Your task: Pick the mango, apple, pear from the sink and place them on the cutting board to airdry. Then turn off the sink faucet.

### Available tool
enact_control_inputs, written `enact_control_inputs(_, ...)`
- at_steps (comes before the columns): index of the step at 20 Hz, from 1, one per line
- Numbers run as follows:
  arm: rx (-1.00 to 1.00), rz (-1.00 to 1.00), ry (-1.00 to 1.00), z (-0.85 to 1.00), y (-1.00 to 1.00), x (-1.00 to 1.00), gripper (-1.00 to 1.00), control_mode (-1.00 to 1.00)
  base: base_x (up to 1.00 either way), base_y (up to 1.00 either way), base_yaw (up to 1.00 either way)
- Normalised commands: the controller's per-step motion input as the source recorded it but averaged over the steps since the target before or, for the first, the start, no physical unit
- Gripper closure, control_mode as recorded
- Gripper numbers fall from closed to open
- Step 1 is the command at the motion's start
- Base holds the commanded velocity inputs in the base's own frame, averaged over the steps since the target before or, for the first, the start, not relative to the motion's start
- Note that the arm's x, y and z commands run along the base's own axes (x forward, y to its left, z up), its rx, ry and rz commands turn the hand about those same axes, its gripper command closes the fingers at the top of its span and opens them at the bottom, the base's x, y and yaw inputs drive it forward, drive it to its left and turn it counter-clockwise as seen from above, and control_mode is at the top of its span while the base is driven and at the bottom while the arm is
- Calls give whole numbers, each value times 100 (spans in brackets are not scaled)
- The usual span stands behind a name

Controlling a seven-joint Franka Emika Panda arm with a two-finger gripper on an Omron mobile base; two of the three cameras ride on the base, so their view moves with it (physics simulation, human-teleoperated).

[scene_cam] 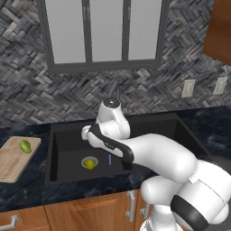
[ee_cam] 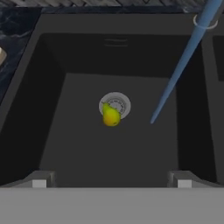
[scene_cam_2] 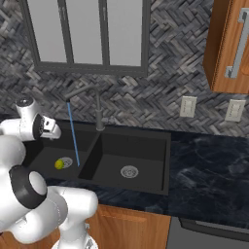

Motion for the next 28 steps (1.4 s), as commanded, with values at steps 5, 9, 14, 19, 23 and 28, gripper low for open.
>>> enact_control_inputs(5, 0, 5, 0, -26, 0, 13, -100, -100, 0, 0, 0)
enact_control_inputs(9, 0, 5, 0, -25, 0, 21, -100, -100, 0, 0, 0)
enact_control_inputs(14, 0, 4, 0, -25, 0, 22, -100, -100, 0, 0, 0)
enact_control_inputs(19, 0, 3, 0, -16, 2, 9, -100, -100, 0, 0, 0)
enact_control_inputs(23, 0, 3, 0, -18, 0, 11, -100, -100, 0, 0, 0)
enact_control_inputs(28, 0, 2, 0, -21, 2, 13, -100, -100, 0, 0, 0)
